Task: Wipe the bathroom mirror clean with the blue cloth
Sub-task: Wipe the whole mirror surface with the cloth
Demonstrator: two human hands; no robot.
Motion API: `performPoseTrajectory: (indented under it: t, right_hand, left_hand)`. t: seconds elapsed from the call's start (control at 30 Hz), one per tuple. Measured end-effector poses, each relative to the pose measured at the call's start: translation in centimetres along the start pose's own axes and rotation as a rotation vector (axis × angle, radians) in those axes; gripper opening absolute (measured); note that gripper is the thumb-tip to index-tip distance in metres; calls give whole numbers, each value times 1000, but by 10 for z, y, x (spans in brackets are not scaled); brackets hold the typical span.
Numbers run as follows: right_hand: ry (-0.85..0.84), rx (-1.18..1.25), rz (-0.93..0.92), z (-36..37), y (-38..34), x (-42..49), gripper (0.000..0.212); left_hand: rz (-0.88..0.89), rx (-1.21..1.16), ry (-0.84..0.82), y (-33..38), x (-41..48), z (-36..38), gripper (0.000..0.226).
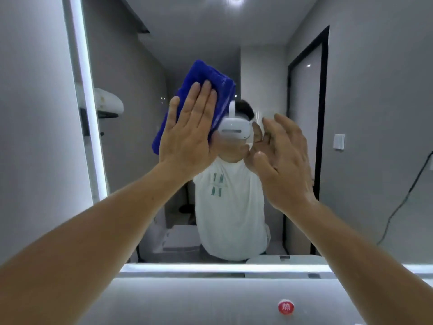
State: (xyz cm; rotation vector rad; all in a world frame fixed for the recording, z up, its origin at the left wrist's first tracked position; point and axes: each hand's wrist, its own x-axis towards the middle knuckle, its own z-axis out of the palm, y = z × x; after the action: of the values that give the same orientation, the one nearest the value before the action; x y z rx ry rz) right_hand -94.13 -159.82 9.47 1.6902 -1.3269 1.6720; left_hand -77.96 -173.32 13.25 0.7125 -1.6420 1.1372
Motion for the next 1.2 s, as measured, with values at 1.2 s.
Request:
performPoseTrajectory:
  t: [1.2]
  right_hand:
    - [24,48,28,23,11,-51,59]
  left_hand:
    - [-221,-74,10,18,-104,3,69]
